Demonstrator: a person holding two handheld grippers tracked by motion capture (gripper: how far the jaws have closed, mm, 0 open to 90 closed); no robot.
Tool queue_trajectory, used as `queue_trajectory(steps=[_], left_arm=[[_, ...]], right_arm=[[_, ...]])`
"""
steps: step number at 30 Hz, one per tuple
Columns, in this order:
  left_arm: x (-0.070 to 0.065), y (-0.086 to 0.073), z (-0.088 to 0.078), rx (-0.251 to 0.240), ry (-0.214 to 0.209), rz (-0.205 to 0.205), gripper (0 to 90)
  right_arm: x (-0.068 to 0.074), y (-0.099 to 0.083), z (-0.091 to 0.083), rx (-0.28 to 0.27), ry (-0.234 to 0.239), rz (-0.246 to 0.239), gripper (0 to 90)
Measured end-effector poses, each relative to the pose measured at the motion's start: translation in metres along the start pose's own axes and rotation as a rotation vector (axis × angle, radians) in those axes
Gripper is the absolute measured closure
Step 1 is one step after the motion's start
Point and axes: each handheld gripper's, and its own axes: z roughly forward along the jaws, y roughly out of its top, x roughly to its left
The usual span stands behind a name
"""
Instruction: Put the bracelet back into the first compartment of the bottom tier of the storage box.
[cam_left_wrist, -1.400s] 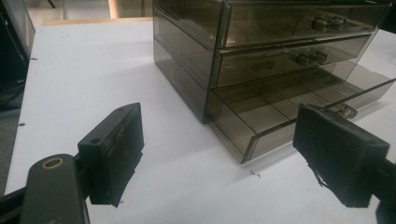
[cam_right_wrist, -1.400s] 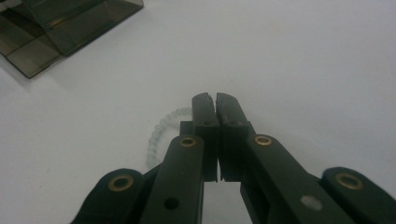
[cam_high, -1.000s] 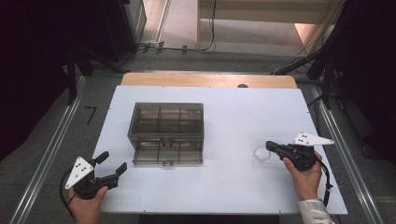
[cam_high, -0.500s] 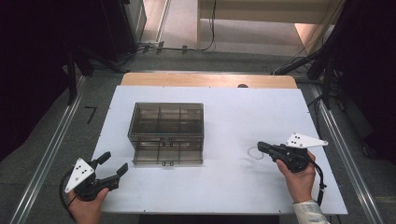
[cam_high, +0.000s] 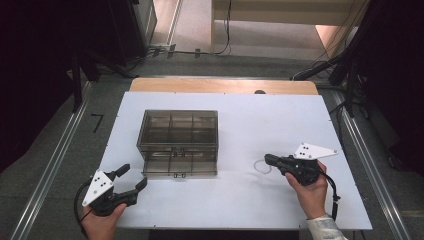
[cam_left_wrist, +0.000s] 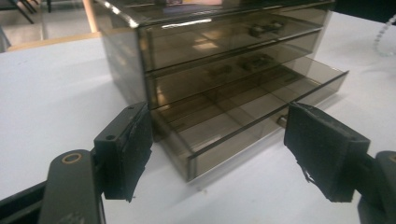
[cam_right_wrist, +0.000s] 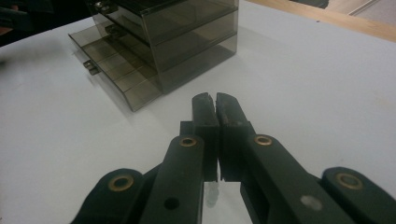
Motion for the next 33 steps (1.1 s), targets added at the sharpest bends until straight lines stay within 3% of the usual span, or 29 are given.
queue_trajectory(steps=[8, 19, 33], left_arm=[[-0.019, 0.009, 0.011, 0.014, -0.055, 0.048, 26.0], [-0.028, 0.013, 0.014, 0.002, -0.088, 0.052, 26.8], [-0.036, 0.014, 0.018, 0.011, -0.131, 0.059, 28.8]], right_arm=[[0.009, 0.004, 0.007, 0.006, 0.026, -0.026, 86.1], [0.025, 0.016, 0.012, -0.010, 0.070, -0.065, 86.1], [0.052, 0.034, 0.039, -0.002, 0.148, -0.115, 86.0]])
